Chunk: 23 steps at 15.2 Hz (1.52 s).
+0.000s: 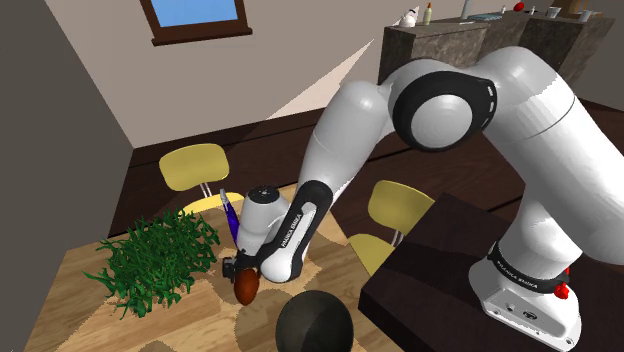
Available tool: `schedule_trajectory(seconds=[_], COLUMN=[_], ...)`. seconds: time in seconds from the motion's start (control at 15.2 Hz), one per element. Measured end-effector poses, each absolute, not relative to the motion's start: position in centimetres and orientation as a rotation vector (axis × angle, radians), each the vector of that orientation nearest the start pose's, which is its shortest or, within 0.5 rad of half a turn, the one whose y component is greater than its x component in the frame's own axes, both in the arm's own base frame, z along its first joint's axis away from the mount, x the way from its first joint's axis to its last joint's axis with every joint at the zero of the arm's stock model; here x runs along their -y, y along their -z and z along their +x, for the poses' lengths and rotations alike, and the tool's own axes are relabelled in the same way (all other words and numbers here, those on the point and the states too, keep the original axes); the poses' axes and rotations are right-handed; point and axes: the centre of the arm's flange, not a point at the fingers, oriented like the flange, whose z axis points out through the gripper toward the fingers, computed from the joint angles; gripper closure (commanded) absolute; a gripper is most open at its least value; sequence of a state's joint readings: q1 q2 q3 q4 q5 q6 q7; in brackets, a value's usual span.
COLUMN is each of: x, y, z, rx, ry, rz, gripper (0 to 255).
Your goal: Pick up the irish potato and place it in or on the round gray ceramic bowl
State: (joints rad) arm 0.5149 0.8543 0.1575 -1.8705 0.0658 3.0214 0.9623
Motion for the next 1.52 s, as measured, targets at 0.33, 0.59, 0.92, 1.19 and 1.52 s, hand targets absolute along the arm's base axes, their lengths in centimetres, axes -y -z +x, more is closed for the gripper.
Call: schedule_trajectory(seconds=[0.33, 0.59, 0.92, 1.19, 1.52], x=[-39.1, -39.2, -39.0, -39.0, -39.2], y=[-11.5, -13.7, -16.3, -18.3, -21.1], z=[50.7, 50.8, 50.6, 50.8, 50.8], rx=[-0.598, -0.597, -0.597, -0.597, -0.598], ry=[0.163, 0.162, 0.163, 0.163, 0.163], rz=[-2.766, -2.766, -2.766, -2.766, -2.766], gripper=[255, 255, 255, 255, 255])
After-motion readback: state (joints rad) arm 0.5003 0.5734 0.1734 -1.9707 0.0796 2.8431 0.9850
